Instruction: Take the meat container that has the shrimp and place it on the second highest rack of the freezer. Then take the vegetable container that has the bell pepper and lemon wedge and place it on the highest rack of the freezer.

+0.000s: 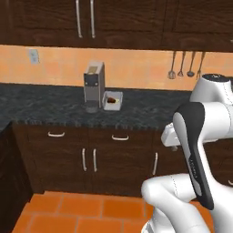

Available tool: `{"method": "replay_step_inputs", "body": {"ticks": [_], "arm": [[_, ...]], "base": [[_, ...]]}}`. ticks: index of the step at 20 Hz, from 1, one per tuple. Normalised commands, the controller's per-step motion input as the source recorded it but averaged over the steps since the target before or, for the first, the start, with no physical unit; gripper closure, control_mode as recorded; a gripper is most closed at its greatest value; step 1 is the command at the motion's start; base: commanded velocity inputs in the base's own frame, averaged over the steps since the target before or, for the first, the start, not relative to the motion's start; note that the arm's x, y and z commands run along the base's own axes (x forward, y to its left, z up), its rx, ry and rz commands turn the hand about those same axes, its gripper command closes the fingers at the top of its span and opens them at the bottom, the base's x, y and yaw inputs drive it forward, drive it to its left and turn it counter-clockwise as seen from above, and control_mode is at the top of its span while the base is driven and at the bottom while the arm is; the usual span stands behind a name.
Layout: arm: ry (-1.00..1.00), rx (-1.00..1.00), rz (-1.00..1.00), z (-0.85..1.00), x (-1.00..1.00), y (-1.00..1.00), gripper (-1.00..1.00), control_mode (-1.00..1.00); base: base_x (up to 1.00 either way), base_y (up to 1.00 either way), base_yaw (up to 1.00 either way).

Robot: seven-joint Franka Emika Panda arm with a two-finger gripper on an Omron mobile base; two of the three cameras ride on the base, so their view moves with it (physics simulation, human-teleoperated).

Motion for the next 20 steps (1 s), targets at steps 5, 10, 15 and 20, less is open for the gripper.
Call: {"method": "replay_step_inputs", "body": {"ticks": [5, 10, 15, 20], "arm": [[0.0, 0.0, 0.0, 0.0, 0.0, 0.0, -1.0, 1.0], [0.0, 0.0, 0.0, 0.0, 0.0, 0.0, -1.0, 1.0], [0.0, 0.0, 0.0, 0.0, 0.0, 0.0, -1.0, 1.0], [0.0, 0.0, 0.0, 0.0, 0.0, 0.0, -1.0, 1.0]], "base": [[0.78, 0.77, -0.55], [0.74, 0.77, -0.53], [0.29, 0.91, -0.32], [0.19, 0.7, -0.15]]}}
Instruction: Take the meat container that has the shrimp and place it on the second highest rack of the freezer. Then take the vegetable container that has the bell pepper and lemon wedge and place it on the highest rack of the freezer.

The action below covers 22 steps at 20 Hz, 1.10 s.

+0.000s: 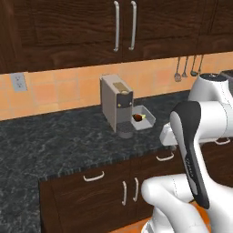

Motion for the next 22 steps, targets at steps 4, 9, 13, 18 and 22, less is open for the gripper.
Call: {"method": "replay_step_inputs", "body": {"ticks": [4, 9, 13, 18, 22], "arm": [[0.0, 0.0, 0.0, 0.0, 0.0, 0.0, -1.0, 1.0], [0.0, 0.0, 0.0, 0.0, 0.0, 0.0, -1.0, 1.0], [0.0, 0.0, 0.0, 0.0, 0.0, 0.0, -1.0, 1.0], [0.0, 0.0, 0.0, 0.0, 0.0, 0.0, -1.0, 1.0], [0.0, 0.0, 0.0, 0.0, 0.0, 0.0, -1.0, 1.0]], "base": [[0.49, 0.07, -0.01], [0.55, -0.04, 0.19], [0.43, -0.21, 0.23], [0.31, -0.33, 0.18], [0.26, -0.4, 0.06]]}}
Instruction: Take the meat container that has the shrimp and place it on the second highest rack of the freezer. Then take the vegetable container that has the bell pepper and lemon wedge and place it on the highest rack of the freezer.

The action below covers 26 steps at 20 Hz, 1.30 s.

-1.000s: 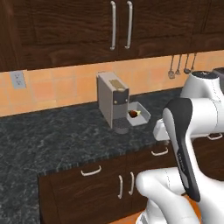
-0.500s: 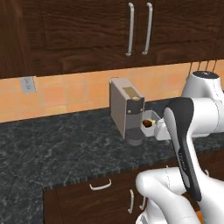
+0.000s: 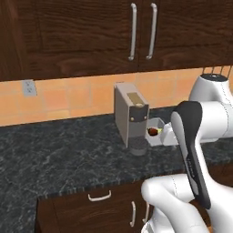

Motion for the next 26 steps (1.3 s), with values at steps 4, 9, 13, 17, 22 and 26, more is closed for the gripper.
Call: {"method": "replay_step_inputs", "body": {"ticks": [4, 9, 13, 17, 22, 26], "arm": [[0.0, 0.0, 0.0, 0.0, 0.0, 0.0, -1.0, 1.0], [0.0, 0.0, 0.0, 0.0, 0.0, 0.0, -1.0, 1.0], [0.0, 0.0, -0.15, -0.12, 0.0, -0.25, -1.0, -1.0], [0.0, 0.0, -0.55, -0.27, 0.08, -0.59, -1.0, -1.0], [0.0, 0.01, -0.54, -0.36, 0.36, -0.57, -1.0, -1.0], [0.0, 0.01, -0.38, -0.36, 0.43, -0.45, -1.0, -1.0]], "base": [[0.39, -0.13, 0.0], [0.49, -0.11, 0.0], [0.16, -0.15, -0.03], [0.0, 0.0, 0.0], [0.0, 0.0, 0.0], [0.0, 0.0, 0.0]]}}
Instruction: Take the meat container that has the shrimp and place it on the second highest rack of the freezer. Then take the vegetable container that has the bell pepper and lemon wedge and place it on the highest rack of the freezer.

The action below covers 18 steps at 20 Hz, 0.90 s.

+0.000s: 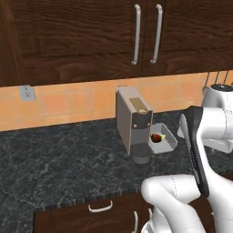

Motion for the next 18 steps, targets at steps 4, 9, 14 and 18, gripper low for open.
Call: {"method": "replay_step_inputs", "body": {"ticks": [4, 9, 14, 18], "arm": [[-0.01, 0.02, -0.24, -0.21, 0.35, -0.28, -1.0, -1.0], [0.0, 0.02, -0.13, -0.16, 0.47, -0.15, -1.0, -1.0], [0.0, 0.01, -0.1, -0.18, 0.37, -0.08, -1.0, -1.0], [0.0, 0.0, -0.06, -0.18, 0.44, 0.02, -1.0, -1.0]], "base": [[0.0, 0.0, 0.0], [0.0, 0.0, 0.0], [0.0, 0.0, 0.0], [0.0, 0.0, 0.0]]}}
